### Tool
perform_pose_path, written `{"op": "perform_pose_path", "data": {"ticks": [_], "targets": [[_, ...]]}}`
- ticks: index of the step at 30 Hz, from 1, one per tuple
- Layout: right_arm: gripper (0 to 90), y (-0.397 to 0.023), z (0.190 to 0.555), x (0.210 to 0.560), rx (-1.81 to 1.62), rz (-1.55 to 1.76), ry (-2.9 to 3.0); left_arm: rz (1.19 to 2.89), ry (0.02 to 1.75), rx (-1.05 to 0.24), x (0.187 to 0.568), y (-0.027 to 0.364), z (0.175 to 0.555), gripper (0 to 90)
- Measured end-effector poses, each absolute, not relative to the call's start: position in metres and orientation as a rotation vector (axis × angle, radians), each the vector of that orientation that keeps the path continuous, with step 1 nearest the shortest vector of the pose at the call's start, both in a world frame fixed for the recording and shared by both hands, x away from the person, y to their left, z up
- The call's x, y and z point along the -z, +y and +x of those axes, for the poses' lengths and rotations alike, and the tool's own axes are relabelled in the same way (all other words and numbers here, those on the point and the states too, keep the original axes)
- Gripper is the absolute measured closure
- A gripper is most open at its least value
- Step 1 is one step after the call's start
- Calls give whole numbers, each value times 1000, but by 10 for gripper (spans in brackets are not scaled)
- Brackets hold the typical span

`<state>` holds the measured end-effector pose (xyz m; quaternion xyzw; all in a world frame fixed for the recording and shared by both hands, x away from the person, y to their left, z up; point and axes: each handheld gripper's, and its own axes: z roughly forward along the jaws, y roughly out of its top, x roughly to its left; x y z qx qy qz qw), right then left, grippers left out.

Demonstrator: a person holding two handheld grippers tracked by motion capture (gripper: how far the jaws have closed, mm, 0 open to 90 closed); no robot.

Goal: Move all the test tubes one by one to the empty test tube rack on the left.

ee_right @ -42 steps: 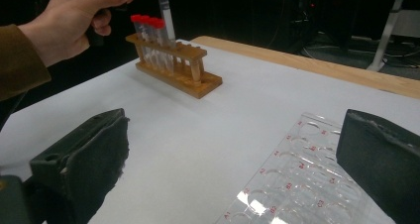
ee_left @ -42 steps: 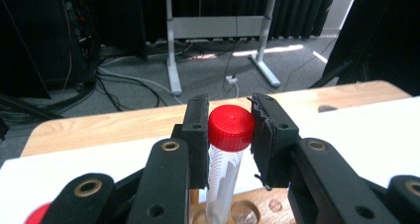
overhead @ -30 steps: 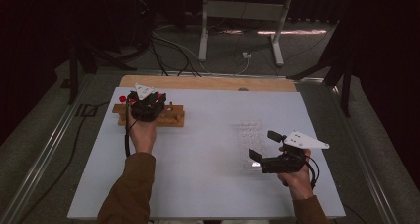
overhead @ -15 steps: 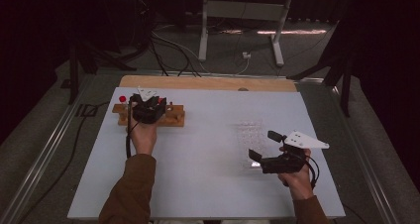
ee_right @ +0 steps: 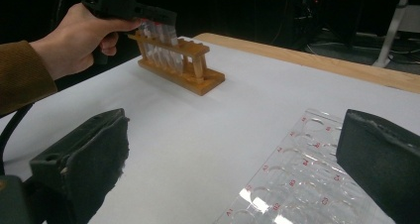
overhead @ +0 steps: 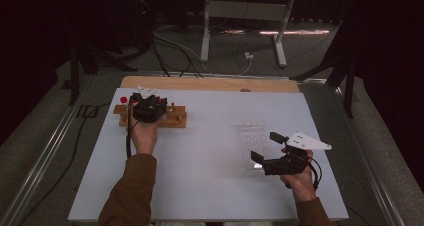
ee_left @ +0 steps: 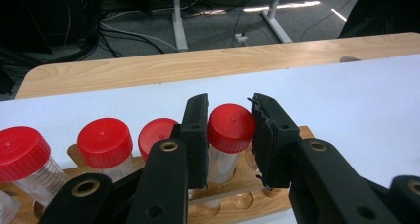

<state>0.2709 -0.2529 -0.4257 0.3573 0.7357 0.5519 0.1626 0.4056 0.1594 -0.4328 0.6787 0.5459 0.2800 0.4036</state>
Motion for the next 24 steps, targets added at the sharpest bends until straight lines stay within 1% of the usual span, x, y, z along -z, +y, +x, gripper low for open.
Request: {"op": "perform_pose_path", "data": {"ticks": [1, 7, 14, 20, 22, 24], "targets": [[0, -253, 271, 426, -1575, 1018, 2098, 1713, 1374, -701, 433, 159, 406, 688], [0, -255, 271, 425, -1581, 1020, 2088, 1723, 1350, -682, 432, 155, 404, 547], [0, -259, 271, 425, -1587, 1025, 2069, 1713, 1323, -714, 425, 155, 397, 361], [0, -264, 270, 425, -1582, 1030, 2045, 1638, 1283, -712, 413, 162, 385, 177], [0, -265, 270, 425, -1577, 1036, 2037, 1623, 1262, -697, 408, 166, 380, 155], [0, -267, 270, 426, -1552, 1030, 2031, 1621, 1234, -683, 403, 169, 374, 94]]}}
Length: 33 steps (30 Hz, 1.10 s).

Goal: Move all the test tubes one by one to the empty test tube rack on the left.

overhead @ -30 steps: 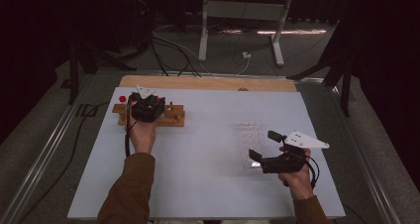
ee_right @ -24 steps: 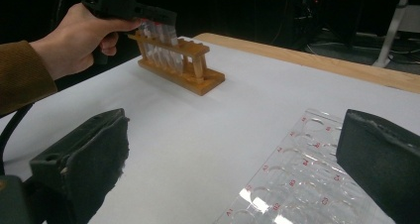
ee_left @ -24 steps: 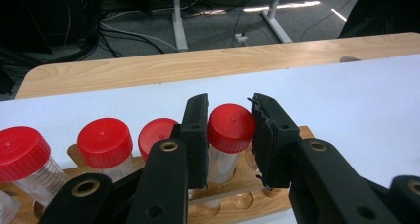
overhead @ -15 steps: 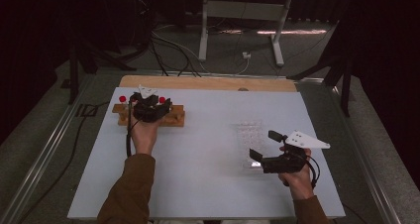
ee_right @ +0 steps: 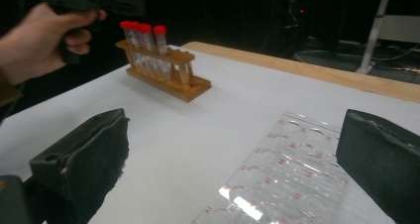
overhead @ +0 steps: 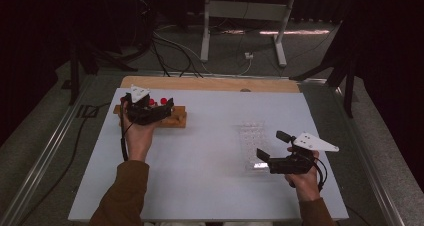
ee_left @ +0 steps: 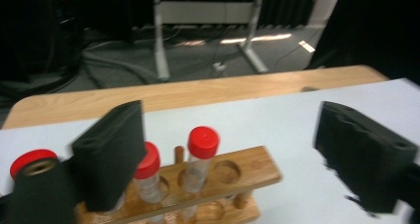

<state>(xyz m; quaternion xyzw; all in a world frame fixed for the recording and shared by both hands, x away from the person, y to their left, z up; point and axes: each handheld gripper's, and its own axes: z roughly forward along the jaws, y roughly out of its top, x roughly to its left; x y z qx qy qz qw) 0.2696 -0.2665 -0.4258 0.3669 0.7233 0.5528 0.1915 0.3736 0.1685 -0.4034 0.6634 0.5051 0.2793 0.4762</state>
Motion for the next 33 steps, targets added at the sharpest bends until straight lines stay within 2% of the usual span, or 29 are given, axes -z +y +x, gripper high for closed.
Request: {"op": "perform_pose_path", "data": {"ticks": [2, 4, 15, 22, 33], "targets": [[0, -266, 269, 426, -1511, 1016, 2030, 1625, 1192, -660, 400, 172, 366, 26], [0, -266, 268, 426, -1496, 1011, 2022, 1627, 1165, -663, 397, 175, 357, 6], [0, -270, 267, 429, -1485, 998, 1999, 1631, 1044, -689, 400, 187, 299, 5], [0, -270, 266, 432, -1490, 994, 1990, 1615, 1043, -770, 417, 197, 271, 5], [0, -272, 265, 435, -1506, 990, 1981, 1620, 1058, -792, 440, 211, 243, 5]]}}
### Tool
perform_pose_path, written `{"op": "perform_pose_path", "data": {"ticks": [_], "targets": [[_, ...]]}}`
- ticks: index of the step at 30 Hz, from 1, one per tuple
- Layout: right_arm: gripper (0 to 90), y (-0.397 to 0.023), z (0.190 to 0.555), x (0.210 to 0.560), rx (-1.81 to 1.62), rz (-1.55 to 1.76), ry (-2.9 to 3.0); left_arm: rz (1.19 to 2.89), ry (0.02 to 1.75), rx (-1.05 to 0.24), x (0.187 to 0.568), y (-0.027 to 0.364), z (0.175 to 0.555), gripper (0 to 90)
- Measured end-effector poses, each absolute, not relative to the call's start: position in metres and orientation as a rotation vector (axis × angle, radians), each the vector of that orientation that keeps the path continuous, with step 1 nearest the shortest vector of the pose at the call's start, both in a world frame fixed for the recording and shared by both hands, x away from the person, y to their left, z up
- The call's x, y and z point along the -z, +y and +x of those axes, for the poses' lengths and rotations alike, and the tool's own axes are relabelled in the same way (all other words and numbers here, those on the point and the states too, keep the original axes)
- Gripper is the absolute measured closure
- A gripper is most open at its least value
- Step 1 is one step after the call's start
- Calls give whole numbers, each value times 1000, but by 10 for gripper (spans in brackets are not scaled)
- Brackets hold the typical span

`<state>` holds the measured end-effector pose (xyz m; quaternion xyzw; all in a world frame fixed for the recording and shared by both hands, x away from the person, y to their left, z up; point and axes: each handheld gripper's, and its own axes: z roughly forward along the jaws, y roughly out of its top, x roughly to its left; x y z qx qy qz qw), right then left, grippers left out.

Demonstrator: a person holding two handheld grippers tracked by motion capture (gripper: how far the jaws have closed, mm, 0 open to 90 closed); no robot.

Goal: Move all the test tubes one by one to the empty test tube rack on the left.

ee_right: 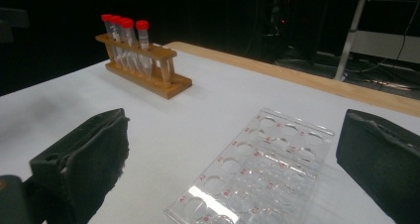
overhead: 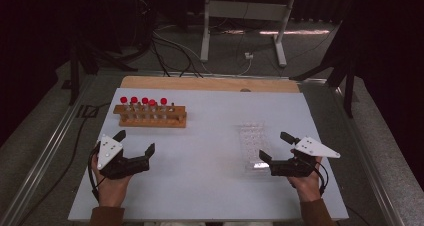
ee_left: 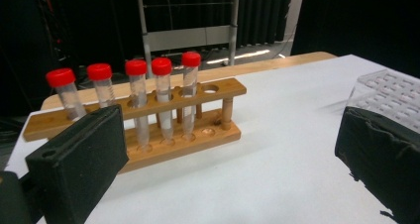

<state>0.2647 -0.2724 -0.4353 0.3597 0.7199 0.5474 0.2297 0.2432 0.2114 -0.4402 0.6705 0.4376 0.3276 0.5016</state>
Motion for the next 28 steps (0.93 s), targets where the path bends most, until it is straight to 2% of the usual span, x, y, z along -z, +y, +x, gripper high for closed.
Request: {"op": "perform_pose_path", "data": {"ticks": [11, 28], "targets": [[0, -278, 263, 438, -1518, 985, 1972, 1584, 1076, -774, 447, 220, 228, 5], [0, -279, 263, 441, -1526, 990, 1966, 1575, 1101, -772, 451, 223, 229, 6]]}}
